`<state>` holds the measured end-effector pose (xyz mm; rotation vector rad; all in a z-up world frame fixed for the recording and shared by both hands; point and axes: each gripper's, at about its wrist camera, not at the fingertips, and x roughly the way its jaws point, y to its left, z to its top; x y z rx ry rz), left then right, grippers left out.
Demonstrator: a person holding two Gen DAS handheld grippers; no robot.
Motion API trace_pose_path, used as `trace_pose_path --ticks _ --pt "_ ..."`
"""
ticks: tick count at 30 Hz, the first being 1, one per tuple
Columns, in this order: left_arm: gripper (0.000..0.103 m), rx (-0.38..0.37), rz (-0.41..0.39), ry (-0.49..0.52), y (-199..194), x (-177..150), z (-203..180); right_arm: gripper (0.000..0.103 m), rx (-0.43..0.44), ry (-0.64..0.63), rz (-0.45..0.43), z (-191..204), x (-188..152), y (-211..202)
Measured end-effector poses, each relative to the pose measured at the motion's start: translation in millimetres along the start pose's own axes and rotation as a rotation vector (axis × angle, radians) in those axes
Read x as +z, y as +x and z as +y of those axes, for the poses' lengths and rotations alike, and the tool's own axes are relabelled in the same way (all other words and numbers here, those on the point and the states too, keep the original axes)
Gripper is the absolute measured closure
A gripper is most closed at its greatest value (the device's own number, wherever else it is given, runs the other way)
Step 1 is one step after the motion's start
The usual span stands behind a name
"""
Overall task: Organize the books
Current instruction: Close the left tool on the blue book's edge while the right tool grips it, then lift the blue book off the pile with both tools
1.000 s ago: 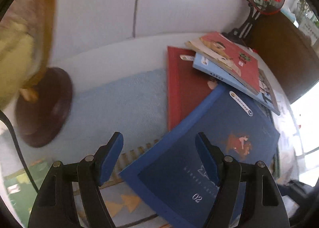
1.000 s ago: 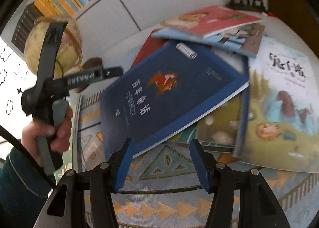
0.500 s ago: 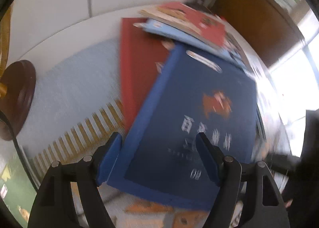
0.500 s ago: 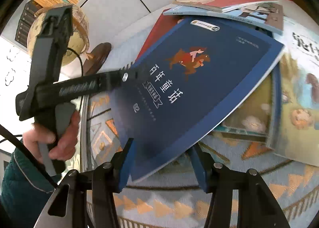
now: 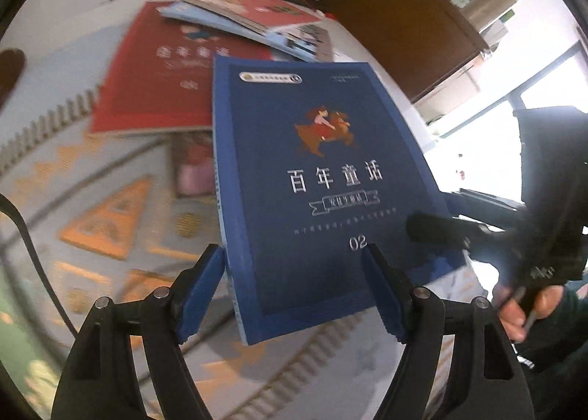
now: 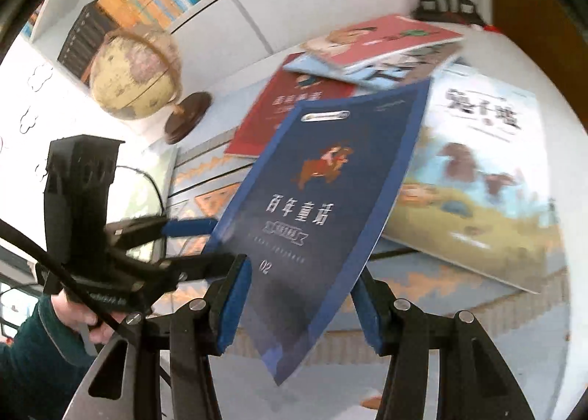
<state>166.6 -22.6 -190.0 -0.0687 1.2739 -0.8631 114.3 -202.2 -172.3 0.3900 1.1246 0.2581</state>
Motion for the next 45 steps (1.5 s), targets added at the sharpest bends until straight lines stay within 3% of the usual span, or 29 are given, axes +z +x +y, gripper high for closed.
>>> trace_pose_path --ticks 7,16,17,19,21,23,27,30,34,36,40,45 --pt "0.029 0.031 -0.032 -0.050 21 -7 -12 0.051 -0.043 0.118 0.029 -57 -8 8" --pt "0.030 0.047 -0.049 -0.115 24 -6 -8 0.050 0.016 0.157 0.033 -66 -28 17" --pt "0.030 0.041 -0.059 -0.129 20 -7 -9 0.051 0.013 0.156 0.028 -65 -27 15" --pt "0.031 0.019 -0.092 -0.142 7 -9 -11 0.065 0.035 0.163 0.009 -67 -26 6" --pt "0.034 -0.045 -0.128 -0.159 -9 -11 -15 0.074 0.106 0.171 -0.022 -71 -22 -12" --pt "0.034 -0.115 -0.185 -0.176 -27 -12 -24 0.075 0.159 0.186 -0.047 -73 -17 -25" --pt "0.034 -0.076 -0.209 -0.143 -21 -4 -40 0.075 0.193 0.213 -0.077 -81 -11 -33" --pt "0.034 -0.006 -0.162 -0.126 4 -2 -46 0.075 0.174 0.238 -0.064 -87 -11 -23" --pt "0.034 0.089 -0.170 -0.073 14 -8 -58 0.075 0.098 0.207 -0.064 -87 -16 -22" --pt "0.034 0.102 -0.178 -0.054 12 -8 -66 0.075 0.074 0.165 -0.060 -82 -15 -24" --pt "0.034 0.128 -0.204 0.025 2 -8 -86 0.075 -0.064 -0.011 -0.118 -58 -12 -42" --pt "0.034 0.088 -0.254 -0.002 -20 -9 -91 0.076 -0.144 -0.207 -0.185 -34 -11 -65"
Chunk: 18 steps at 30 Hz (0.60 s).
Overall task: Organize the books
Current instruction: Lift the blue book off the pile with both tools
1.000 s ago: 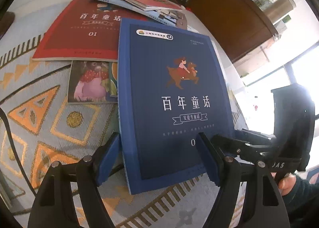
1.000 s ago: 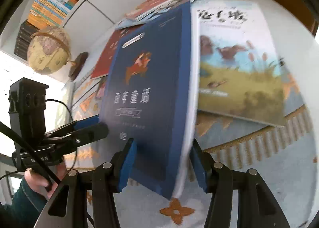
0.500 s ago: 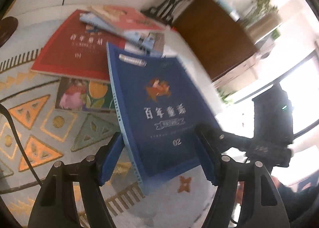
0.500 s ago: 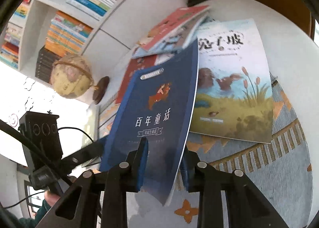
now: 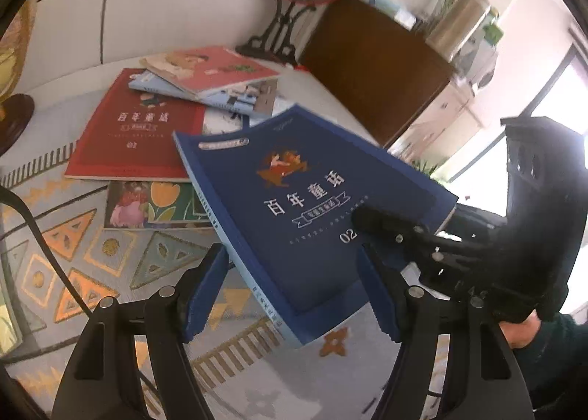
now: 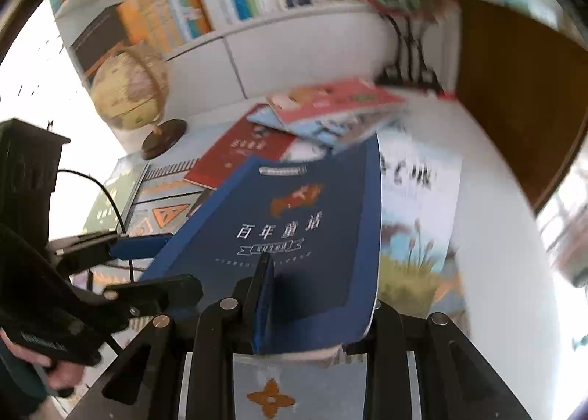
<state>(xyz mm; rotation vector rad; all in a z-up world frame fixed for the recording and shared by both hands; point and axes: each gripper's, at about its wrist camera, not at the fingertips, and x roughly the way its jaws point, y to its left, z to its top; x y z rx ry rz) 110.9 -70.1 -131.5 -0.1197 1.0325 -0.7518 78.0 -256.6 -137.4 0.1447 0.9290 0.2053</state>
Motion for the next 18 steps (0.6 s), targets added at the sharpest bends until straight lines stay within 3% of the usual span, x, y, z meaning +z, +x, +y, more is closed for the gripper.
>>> trace_pose_path --ticks 9,18 --pt "0.034 -0.009 -0.098 -0.085 -59 -2 13 0.076 0.051 -0.100 -0.117 47 23 -32" --pt "0.034 0.154 -0.251 -0.188 -166 -9 77 0.076 0.214 -0.197 -0.213 149 63 -28"
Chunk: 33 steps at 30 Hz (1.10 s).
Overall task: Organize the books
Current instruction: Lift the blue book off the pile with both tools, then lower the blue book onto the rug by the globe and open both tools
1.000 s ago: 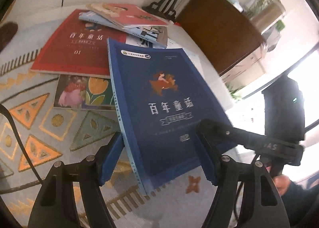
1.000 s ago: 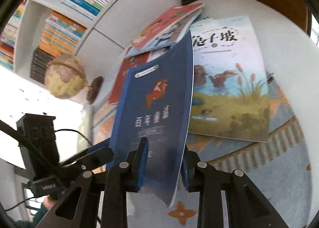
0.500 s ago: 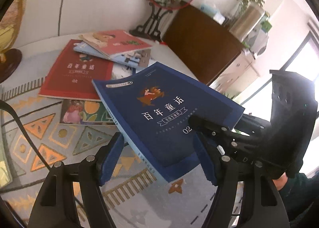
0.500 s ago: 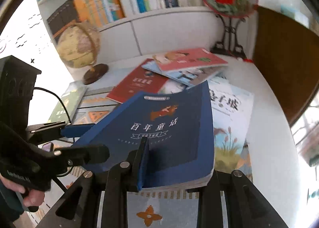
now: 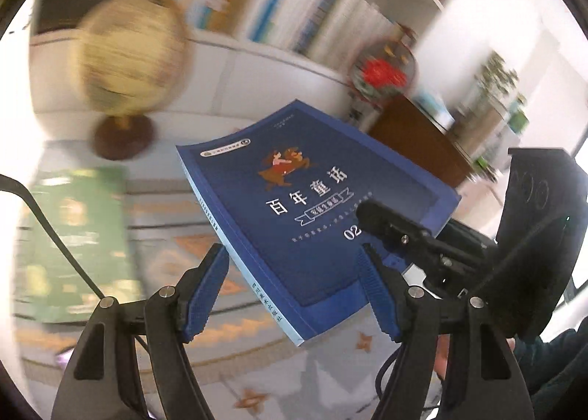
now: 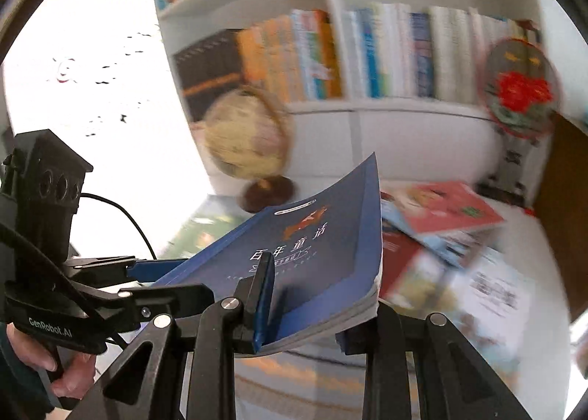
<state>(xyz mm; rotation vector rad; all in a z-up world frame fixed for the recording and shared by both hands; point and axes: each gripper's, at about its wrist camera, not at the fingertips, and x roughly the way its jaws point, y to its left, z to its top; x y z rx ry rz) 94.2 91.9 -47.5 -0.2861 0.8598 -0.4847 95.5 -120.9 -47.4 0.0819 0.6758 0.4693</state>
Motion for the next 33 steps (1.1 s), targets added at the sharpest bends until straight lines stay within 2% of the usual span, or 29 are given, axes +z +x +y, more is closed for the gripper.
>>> trace_pose_path --ticks 5,12,16,19,28,33 --pt "0.034 0.119 -0.041 -0.036 -34 7 63 0.076 0.103 -0.024 0.029 64 9 56" --pt "0.034 0.192 -0.023 -0.127 -35 7 148 0.076 0.164 0.032 0.121 122 1 146" --pt "0.034 0.196 0.012 -0.193 -21 -2 190 0.076 0.144 0.033 0.175 138 -8 184" --pt "0.034 0.194 0.028 -0.220 -13 -11 205 0.076 0.122 0.038 0.209 144 -14 202" --pt "0.034 0.192 0.068 -0.297 0 -31 239 0.076 0.107 0.070 0.292 152 -31 235" --pt "0.034 0.158 0.045 -0.333 1 -33 251 0.075 0.098 0.093 0.356 154 -47 248"
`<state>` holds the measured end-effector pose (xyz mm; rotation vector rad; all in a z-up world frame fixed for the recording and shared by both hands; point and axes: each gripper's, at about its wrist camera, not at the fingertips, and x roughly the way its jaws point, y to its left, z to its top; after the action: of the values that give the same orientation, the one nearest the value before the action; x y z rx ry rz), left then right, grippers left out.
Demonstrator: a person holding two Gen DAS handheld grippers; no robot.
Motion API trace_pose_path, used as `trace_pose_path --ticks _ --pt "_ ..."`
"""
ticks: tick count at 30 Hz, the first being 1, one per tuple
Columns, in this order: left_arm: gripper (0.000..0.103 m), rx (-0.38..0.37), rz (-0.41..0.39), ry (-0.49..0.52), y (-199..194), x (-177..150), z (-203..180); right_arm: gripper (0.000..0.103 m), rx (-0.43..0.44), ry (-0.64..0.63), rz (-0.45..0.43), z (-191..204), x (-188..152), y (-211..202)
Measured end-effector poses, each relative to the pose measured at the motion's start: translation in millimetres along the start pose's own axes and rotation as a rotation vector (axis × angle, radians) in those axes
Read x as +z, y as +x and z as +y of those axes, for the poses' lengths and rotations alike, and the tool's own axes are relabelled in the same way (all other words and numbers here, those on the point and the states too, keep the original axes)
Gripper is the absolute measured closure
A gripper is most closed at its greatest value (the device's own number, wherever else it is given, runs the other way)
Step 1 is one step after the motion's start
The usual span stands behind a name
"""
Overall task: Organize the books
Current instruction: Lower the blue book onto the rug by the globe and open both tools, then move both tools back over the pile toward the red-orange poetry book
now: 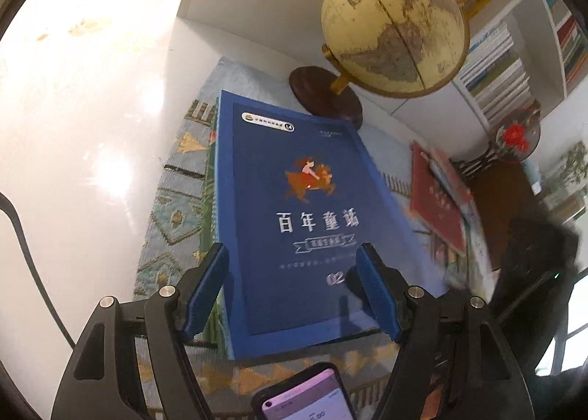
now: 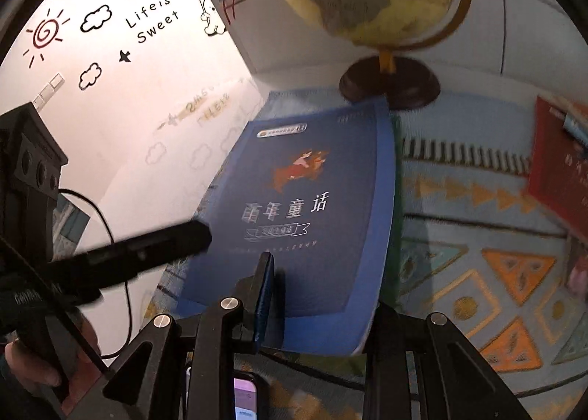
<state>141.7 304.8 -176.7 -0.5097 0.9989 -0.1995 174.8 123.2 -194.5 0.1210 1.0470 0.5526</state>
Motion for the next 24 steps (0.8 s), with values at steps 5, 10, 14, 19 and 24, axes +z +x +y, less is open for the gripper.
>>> trace_pose_path --ticks 5,10,14,19,24 --pt "0.034 0.005 -0.002 -0.017 1 2 4 0.071 0.001 0.025 0.007 0 -8 5" --pt "0.034 0.037 -0.002 -0.035 -10 -7 1 0.056 0.005 -0.018 0.067 4 -11 2" --pt "0.032 0.080 -0.011 -0.009 -26 -16 -13 0.054 -0.041 -0.055 0.116 -7 -31 -20" --pt "0.032 0.103 -0.039 0.037 -45 -29 -56 0.054 -0.063 0.010 0.108 -41 -54 -61" --pt "0.032 0.175 -0.049 0.092 -52 -38 -116 0.054 -0.110 0.002 0.057 -67 -62 -106"
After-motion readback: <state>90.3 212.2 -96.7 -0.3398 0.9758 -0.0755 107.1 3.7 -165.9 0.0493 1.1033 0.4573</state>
